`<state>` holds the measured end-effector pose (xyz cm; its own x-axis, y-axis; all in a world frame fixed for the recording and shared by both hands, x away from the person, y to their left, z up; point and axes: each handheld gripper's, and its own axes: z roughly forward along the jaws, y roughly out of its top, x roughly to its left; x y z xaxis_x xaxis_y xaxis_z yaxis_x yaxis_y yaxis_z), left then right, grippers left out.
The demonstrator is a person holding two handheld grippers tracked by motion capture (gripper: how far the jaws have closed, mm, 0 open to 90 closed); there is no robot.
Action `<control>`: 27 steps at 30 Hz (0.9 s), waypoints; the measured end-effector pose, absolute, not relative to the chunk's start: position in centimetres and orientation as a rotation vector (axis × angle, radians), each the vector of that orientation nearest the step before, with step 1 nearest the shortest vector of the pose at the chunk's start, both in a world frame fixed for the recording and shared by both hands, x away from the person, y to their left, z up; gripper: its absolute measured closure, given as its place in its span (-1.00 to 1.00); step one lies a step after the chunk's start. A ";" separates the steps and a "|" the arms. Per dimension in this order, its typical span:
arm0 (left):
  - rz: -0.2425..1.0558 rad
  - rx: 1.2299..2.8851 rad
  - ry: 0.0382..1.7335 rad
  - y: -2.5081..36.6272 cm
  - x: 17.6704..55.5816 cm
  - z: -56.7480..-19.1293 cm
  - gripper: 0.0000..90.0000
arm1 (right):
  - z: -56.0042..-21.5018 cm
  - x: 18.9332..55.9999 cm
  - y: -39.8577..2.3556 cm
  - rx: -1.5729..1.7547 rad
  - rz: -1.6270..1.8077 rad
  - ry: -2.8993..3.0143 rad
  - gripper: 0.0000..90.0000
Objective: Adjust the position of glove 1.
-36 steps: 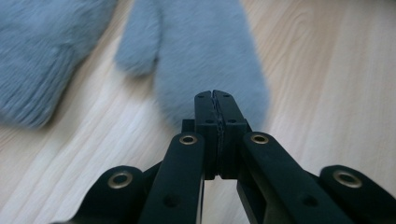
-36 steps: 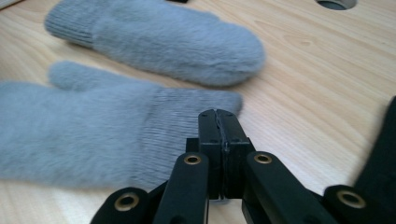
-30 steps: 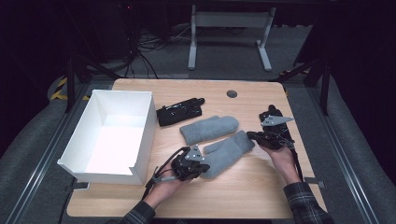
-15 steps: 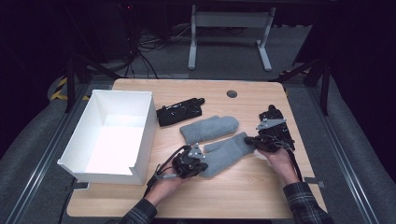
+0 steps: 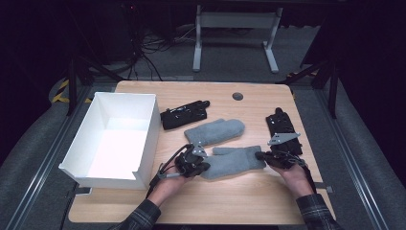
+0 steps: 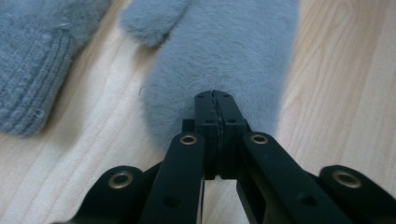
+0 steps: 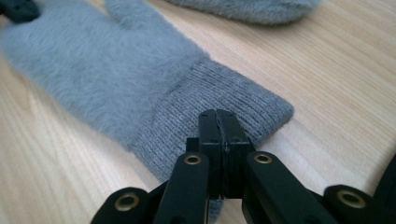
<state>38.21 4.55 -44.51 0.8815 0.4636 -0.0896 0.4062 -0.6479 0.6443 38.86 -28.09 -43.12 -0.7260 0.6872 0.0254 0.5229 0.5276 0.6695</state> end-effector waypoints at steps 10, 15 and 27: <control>0.159 2.364 0.662 3.8 39.7 -44.3 1.00 | -43.0 36.4 -28.2 0.961 0.978 2.558 1.00; 0.166 2.355 0.682 3.7 40.4 -44.4 1.00 | -43.0 35.1 -28.2 0.923 0.990 2.591 1.00; 0.123 2.310 0.681 5.2 38.3 -42.4 1.00 | -41.5 36.3 -29.7 0.926 1.031 2.492 1.00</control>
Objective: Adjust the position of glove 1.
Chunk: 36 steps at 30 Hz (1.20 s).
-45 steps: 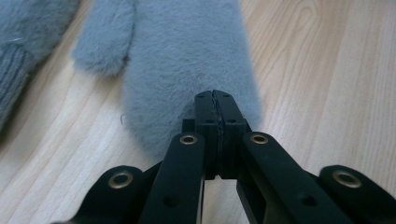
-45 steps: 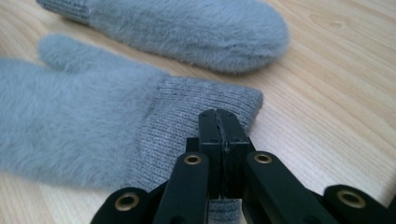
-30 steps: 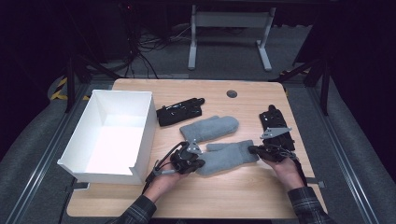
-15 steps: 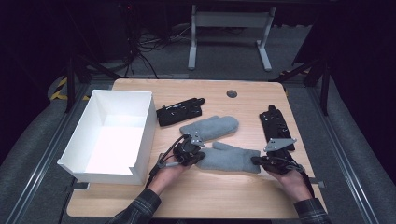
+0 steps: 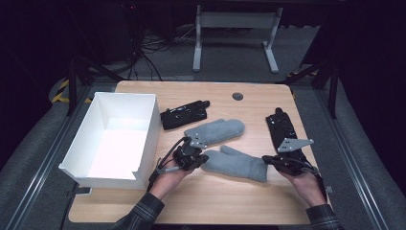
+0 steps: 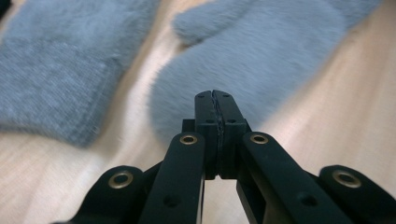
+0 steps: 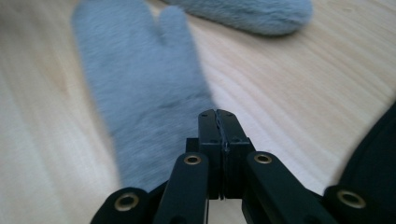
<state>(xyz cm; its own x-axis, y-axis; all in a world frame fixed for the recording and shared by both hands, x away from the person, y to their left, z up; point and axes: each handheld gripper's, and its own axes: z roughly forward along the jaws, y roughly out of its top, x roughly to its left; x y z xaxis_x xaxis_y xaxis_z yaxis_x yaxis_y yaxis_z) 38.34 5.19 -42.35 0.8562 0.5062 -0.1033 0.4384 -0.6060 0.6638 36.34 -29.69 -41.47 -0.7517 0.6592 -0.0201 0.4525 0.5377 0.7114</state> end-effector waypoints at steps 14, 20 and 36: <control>0.047 2.388 0.661 4.0 37.8 -44.5 1.00 | -43.9 40.0 -28.7 0.930 0.921 2.572 1.00; 0.047 2.394 0.671 3.1 38.7 -44.7 1.00 | -44.0 38.4 -28.9 0.894 0.919 2.616 1.00; 0.021 2.407 0.635 0.7 39.0 -45.0 1.00 | -44.2 34.5 -26.8 0.747 0.993 2.768 1.00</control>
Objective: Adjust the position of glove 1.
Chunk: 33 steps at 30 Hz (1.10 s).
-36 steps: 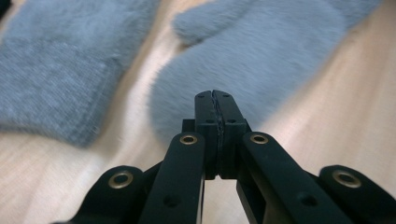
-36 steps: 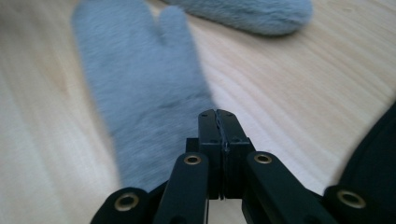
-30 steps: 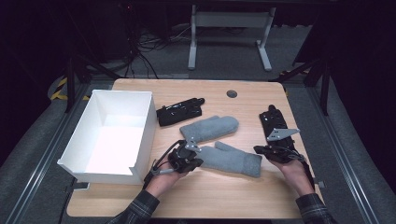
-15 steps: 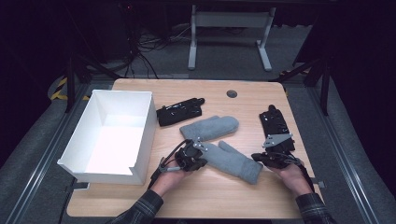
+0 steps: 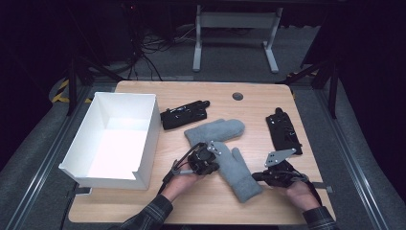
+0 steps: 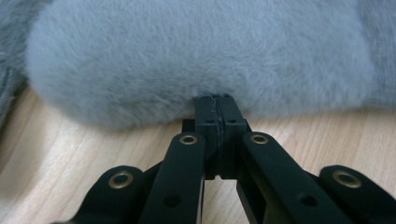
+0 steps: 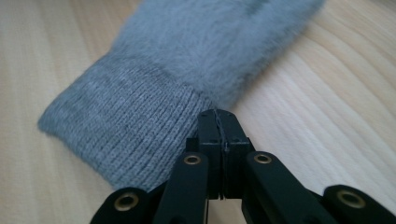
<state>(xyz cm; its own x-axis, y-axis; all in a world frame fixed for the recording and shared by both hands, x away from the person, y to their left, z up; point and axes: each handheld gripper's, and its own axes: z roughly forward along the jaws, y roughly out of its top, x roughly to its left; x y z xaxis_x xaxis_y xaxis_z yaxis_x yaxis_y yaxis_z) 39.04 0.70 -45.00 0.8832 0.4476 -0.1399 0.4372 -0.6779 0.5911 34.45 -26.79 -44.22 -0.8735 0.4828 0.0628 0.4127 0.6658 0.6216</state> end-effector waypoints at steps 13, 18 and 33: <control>0.005 2.395 0.610 -0.3 39.0 -45.0 1.00 | -44.6 33.2 -22.9 0.578 1.061 2.868 1.00; 0.013 2.393 0.611 -0.2 39.1 -44.9 1.00 | -44.6 33.2 -21.6 0.531 1.069 2.877 1.00; 0.035 2.374 0.630 0.3 39.4 -44.6 1.00 | -45.2 33.7 -17.5 0.426 1.096 2.897 1.00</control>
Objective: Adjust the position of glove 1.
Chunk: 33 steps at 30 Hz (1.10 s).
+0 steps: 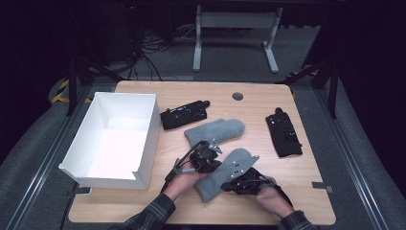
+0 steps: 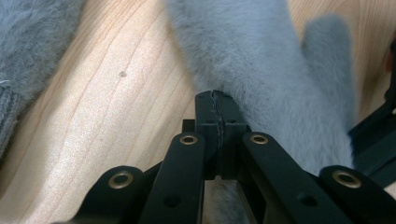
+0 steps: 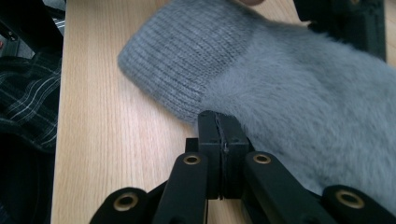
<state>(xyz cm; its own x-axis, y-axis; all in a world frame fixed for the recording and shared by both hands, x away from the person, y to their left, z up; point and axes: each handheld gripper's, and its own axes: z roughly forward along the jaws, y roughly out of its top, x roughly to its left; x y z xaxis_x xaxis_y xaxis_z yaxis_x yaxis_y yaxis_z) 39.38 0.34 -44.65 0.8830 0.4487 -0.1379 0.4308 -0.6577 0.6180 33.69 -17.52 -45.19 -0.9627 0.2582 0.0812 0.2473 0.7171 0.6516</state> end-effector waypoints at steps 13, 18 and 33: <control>0.072 2.306 0.641 2.4 38.8 -42.7 0.98 | -43.6 33.2 -20.6 0.515 1.170 2.783 0.99; 0.051 2.284 0.616 2.9 37.5 -42.1 0.98 | -43.2 33.4 -23.0 0.608 1.172 2.704 0.76; 0.024 2.400 0.549 4.1 35.4 -43.9 0.99 | -44.7 34.5 -30.5 0.997 1.042 2.416 -0.33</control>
